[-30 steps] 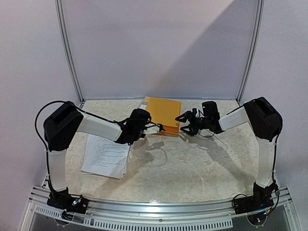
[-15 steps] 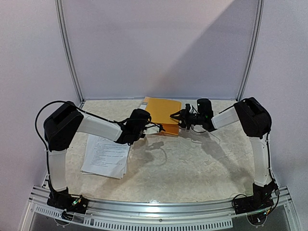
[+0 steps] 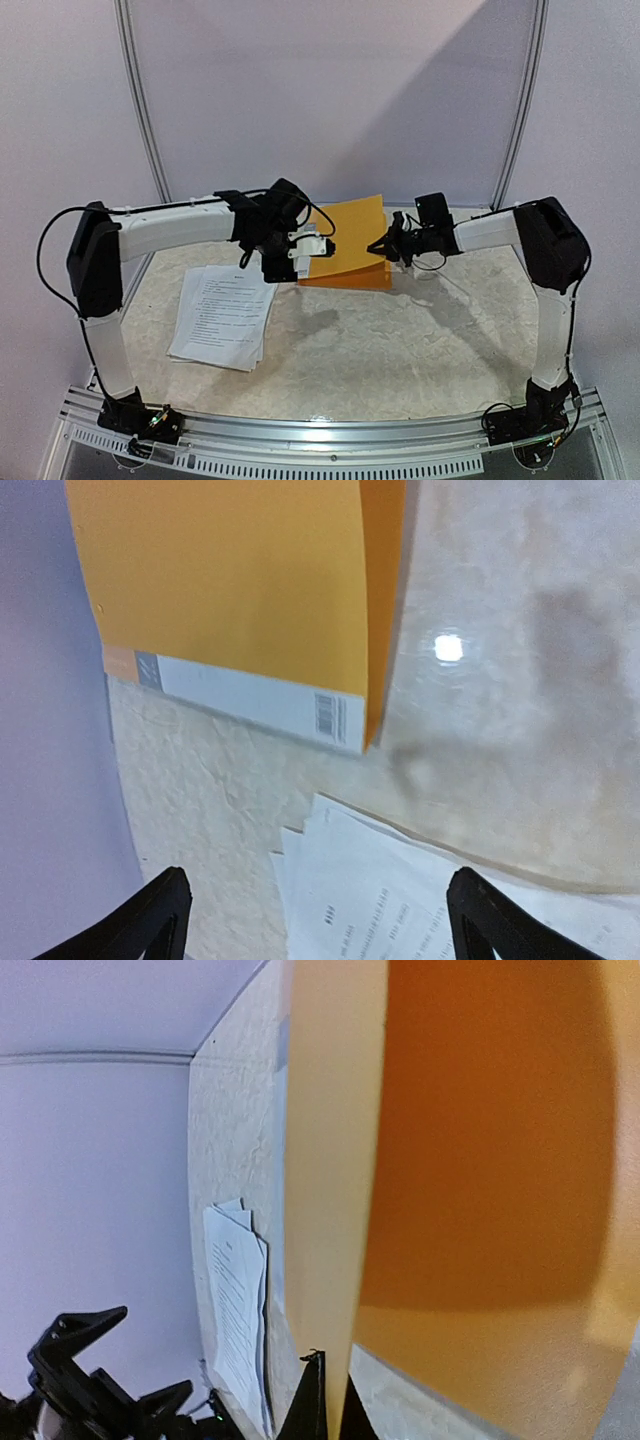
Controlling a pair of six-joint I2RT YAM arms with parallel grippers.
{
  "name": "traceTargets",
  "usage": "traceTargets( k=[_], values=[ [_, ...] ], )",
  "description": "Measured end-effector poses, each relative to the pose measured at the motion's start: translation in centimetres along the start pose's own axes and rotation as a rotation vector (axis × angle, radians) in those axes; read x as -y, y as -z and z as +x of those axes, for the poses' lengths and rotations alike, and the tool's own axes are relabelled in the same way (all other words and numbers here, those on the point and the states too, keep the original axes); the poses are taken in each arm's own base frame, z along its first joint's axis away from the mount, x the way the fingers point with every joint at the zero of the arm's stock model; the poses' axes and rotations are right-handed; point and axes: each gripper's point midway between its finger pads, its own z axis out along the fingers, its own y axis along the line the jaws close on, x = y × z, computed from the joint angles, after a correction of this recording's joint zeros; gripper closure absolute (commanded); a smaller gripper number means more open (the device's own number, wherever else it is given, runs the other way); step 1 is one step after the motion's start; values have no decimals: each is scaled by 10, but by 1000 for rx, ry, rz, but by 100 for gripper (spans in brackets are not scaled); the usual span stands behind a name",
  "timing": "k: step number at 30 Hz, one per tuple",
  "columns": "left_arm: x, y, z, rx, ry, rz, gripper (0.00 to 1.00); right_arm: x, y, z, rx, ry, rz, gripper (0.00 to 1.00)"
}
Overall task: Put the files into the folder
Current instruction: Pass from the left arm to the right, then open the folder at the center of the board.
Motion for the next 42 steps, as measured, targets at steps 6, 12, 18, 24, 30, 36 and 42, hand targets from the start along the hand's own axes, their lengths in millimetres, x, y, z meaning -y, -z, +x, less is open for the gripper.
traceTargets(
  k=[6,12,18,24,30,36,42],
  values=[
    [5,58,13,128,234,252,8,-52,73,-5,29,304,214,100],
    [-18,67,45,169,573,374,8,-23,152,1,7,467,650,100],
    [-41,55,68,133,832,376,8,-15,213,22,-115,699,1033,100],
    [-38,35,62,118,970,454,5,-66,195,46,-149,986,1124,99],
    [-38,31,61,130,1083,514,0,-84,113,91,-212,1178,1130,92],
    [-48,26,74,156,1189,550,0,-62,39,173,-411,1301,1069,67],
    [-43,14,84,135,1254,584,0,-46,17,211,-529,1253,989,43]
  ],
)
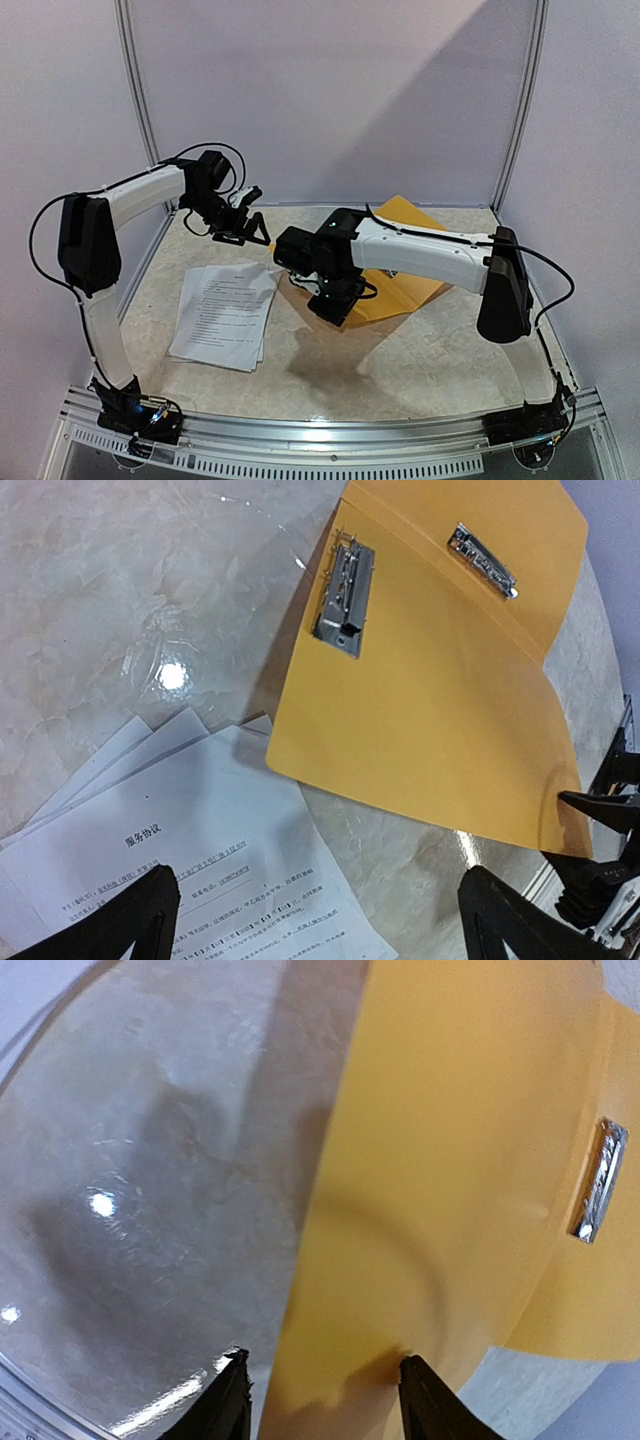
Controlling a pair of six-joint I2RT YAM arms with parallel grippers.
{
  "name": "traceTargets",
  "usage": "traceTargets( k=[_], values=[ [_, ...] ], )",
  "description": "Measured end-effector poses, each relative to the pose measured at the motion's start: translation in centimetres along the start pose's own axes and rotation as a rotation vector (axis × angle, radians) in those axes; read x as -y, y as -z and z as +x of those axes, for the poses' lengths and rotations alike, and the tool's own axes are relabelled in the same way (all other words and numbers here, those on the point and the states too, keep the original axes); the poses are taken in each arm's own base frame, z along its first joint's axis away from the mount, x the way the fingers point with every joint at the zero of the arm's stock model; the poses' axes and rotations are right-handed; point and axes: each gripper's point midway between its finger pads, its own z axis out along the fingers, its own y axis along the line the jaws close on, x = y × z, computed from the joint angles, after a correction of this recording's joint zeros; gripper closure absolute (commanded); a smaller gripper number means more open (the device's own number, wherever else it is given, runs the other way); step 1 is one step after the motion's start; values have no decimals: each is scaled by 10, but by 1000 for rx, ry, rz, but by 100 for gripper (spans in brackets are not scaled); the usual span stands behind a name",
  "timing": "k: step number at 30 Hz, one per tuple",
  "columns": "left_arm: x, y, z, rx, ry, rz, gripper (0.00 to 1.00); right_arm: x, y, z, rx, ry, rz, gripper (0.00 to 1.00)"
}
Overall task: Put the files into the folder
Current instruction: Open the folder at the center of the board.
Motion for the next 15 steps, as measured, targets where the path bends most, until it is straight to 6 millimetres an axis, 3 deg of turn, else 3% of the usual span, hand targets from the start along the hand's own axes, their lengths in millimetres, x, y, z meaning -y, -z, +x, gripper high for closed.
traceTargets(
  k=[5,10,15],
  values=[
    [-4,-3,3,-1,19,6,1,-22,-4,-13,52,-17,-115,31],
    [-9,-14,15,-28,45,5,0,-37,-15,-19,76,-6,-194,30],
    [-17,-29,29,-71,91,3,1,-32,-15,-32,122,-44,-263,30]
  ],
)
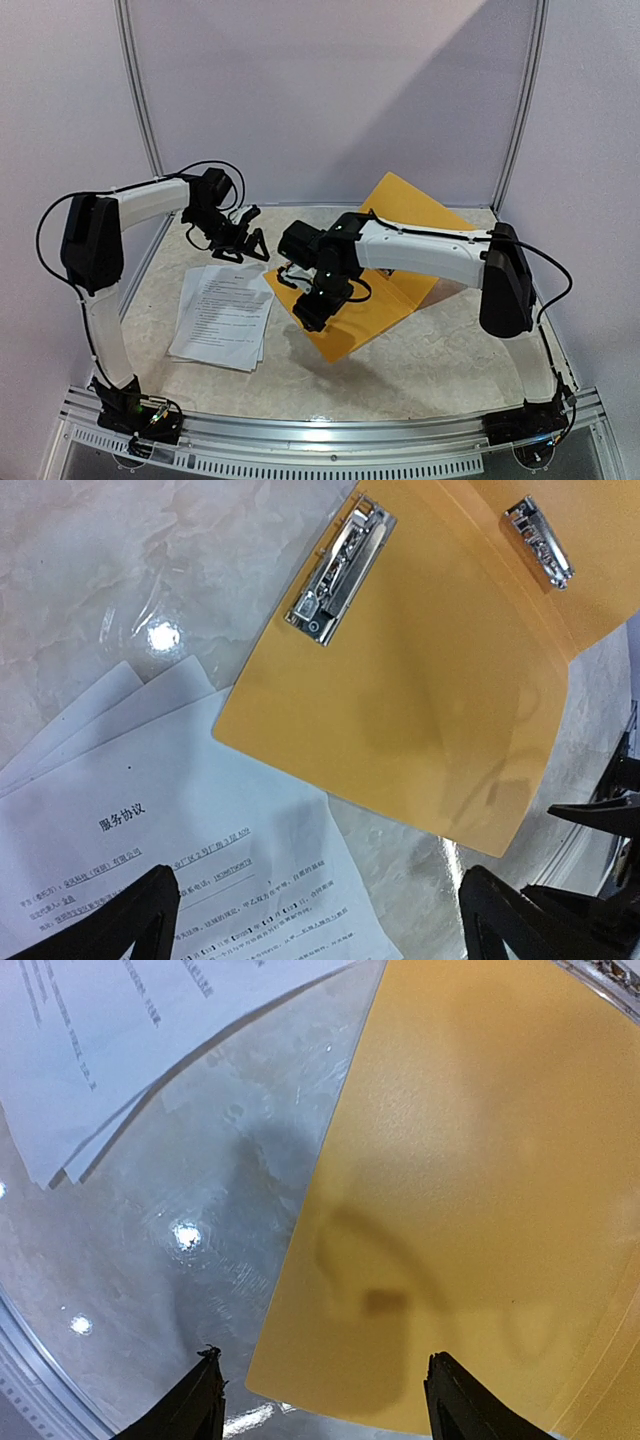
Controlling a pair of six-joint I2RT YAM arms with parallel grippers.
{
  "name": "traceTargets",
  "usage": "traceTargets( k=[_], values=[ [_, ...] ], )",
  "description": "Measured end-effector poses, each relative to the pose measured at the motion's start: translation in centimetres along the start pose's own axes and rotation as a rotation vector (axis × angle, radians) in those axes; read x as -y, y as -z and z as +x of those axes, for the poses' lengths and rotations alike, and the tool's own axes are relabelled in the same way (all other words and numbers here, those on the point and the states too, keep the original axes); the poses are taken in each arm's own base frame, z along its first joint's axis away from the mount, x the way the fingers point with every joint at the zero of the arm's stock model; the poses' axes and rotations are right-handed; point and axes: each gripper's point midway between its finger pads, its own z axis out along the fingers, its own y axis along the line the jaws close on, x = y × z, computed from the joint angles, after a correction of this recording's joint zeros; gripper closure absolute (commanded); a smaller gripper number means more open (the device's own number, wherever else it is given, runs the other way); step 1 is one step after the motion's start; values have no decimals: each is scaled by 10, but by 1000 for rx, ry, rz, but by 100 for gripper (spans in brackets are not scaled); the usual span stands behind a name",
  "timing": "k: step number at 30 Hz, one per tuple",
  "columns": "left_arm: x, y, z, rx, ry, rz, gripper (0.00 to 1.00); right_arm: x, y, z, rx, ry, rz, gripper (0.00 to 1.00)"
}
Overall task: Put the files into the folder
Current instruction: Open the folder at the center of the board.
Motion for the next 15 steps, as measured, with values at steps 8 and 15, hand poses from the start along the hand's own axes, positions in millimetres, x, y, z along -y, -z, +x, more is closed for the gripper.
traceTargets(
  k=[8,15],
  values=[
    [14,-29,6,-60,-86,-41,7,70,59,-35,220,-202,-108,29],
    [47,-65,10,-115,-344,-169,7,237,132,-7,393,-554,93,2]
  ],
)
